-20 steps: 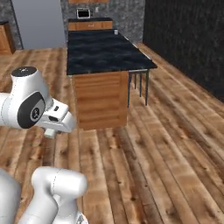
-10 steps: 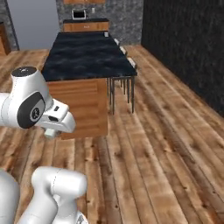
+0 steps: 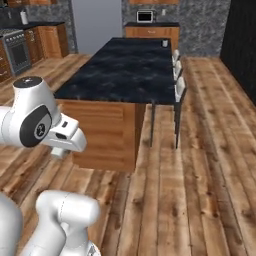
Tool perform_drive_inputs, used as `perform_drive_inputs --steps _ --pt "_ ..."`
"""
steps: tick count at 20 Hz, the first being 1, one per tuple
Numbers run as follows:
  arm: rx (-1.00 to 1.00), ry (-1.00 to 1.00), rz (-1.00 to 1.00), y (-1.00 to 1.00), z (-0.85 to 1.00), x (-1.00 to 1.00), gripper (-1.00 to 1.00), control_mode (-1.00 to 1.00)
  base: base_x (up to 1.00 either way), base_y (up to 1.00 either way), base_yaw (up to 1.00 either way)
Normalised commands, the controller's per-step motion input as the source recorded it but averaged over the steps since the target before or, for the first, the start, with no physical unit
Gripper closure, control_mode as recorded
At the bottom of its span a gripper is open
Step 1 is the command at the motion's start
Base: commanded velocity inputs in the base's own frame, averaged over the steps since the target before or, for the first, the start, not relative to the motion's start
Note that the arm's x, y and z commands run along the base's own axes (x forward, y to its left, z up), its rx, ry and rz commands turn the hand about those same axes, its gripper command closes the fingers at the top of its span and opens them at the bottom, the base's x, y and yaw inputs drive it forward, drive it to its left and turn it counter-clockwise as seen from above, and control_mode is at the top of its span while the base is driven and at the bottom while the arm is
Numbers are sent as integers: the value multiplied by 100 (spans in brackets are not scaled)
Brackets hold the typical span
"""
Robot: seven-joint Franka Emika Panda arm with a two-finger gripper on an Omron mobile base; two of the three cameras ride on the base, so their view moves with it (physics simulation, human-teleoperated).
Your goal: Pick up the marshmallow and place it in the cup of hot chocolate on the dining counter.
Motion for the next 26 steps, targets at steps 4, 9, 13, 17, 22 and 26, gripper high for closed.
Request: perform_drive_inputs --steps 4,9,13,17,22,26 --pt "0 0 0 0 0 0 100 100 75 -100 18" --pt "0 0 0 0 0 0 100 100 51 -100 26" --pt "0 0 0 0 0 0 100 100 71 -100 34" --pt "0 0 0 0 0 0 100 100 71 -100 40" --pt "0 0 0 0 0 0 100 100 71 -100 35" --pt "0 0 0 0 0 0 100 100 71 -100 33"
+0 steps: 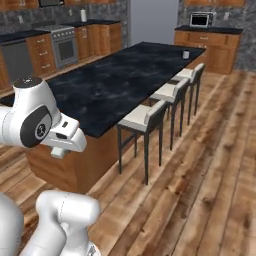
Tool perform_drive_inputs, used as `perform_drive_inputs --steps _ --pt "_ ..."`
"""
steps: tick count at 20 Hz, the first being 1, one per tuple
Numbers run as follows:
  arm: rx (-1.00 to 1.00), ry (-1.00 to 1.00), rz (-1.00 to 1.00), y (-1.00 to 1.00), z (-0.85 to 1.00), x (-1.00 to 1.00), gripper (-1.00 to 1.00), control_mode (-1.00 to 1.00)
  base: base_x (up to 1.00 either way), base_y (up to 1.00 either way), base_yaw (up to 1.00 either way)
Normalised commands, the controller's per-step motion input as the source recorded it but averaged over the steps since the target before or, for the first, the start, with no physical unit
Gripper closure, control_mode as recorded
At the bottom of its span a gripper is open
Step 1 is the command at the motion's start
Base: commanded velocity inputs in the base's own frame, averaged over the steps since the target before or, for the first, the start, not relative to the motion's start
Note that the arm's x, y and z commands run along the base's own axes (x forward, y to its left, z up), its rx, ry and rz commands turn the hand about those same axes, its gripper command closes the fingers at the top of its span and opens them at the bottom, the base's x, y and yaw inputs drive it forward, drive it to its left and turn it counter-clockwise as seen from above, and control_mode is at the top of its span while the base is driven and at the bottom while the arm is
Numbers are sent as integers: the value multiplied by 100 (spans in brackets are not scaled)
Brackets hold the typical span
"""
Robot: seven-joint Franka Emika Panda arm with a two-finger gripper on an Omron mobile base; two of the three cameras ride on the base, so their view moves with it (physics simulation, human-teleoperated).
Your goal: Pick up the marshmallow and place it in the cup of hot chocolate on the dining counter.
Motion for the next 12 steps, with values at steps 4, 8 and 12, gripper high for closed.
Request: perform_drive_inputs --steps 4,8,12 --pt "0 0 0 0 0 0 100 100 61 -100 31" --pt "0 0 0 0 0 0 100 100 51 -100 29" --pt "0 0 0 0 0 0 100 100 53 -100 30"
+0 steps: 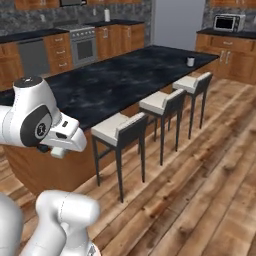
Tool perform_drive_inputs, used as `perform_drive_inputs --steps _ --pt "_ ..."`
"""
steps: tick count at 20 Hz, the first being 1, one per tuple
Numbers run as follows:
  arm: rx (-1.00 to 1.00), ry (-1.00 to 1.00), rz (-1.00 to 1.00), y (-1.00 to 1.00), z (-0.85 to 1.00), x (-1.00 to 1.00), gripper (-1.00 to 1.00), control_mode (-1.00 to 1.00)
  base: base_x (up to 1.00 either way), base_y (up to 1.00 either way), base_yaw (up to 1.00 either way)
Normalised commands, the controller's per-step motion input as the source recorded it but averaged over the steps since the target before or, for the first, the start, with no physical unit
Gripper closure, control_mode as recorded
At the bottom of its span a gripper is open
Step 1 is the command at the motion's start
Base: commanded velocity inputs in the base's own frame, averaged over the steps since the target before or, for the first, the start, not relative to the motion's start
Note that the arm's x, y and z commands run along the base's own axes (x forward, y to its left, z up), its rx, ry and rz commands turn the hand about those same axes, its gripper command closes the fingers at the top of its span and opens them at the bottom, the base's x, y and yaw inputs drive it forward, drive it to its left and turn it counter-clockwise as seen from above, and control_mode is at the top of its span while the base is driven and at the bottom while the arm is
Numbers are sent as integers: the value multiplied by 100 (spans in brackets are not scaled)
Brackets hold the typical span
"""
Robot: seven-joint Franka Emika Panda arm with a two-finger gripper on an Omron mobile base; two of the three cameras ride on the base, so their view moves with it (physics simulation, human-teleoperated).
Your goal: Pick up the marshmallow and place it in the cup of hot chocolate on the dining counter.
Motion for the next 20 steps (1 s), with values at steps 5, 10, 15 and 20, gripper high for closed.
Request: perform_drive_inputs --steps 5,10,15,20 --pt "0 0 0 0 0 0 100 100 54 -100 38" --pt "0 0 0 0 0 0 100 100 51 -100 43" --pt "0 0 0 0 0 0 100 100 50 -100 41" --pt "0 0 0 0 0 0 100 100 55 -100 34"
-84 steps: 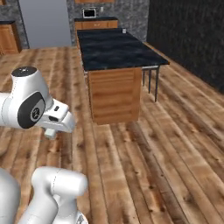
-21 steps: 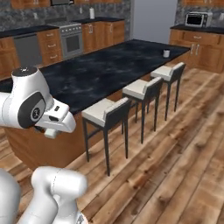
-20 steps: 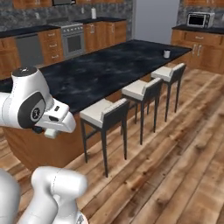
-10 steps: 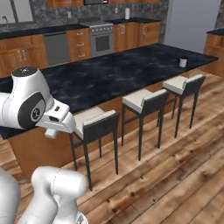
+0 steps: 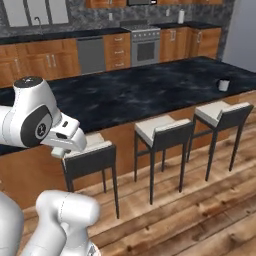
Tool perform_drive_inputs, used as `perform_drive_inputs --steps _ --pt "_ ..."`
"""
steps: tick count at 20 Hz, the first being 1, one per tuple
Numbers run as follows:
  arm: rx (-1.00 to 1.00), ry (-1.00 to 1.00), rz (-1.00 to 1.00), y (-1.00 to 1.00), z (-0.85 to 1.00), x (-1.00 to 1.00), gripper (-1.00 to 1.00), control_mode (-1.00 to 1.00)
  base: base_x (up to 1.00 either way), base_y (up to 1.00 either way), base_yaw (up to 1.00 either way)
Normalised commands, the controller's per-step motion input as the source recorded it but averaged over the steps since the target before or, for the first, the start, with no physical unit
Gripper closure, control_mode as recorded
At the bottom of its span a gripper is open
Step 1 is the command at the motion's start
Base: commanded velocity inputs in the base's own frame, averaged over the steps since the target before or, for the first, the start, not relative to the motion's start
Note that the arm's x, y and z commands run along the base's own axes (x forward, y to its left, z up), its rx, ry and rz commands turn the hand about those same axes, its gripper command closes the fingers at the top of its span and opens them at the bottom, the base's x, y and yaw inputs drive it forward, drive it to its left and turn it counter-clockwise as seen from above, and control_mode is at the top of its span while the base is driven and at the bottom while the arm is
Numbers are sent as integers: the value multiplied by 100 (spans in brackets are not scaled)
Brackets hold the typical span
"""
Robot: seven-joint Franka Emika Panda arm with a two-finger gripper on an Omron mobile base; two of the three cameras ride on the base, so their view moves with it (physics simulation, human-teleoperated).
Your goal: Pick up the marshmallow and place it in the cup of hot chocolate on the dining counter.
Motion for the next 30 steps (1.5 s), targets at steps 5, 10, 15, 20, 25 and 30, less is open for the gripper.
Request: perform_drive_inputs --steps 5,10,15,20,25,30 --pt "0 0 0 0 0 0 100 100 52 -100 34" --pt "0 0 0 0 0 0 100 100 42 -100 37" --pt "0 0 0 0 0 0 100 100 47 -100 35" --pt "0 0 0 0 0 0 100 100 37 -100 35" --pt "0 0 0 0 0 0 100 100 7 -100 31" --pt "0 0 0 0 0 0 100 100 0 -100 26"
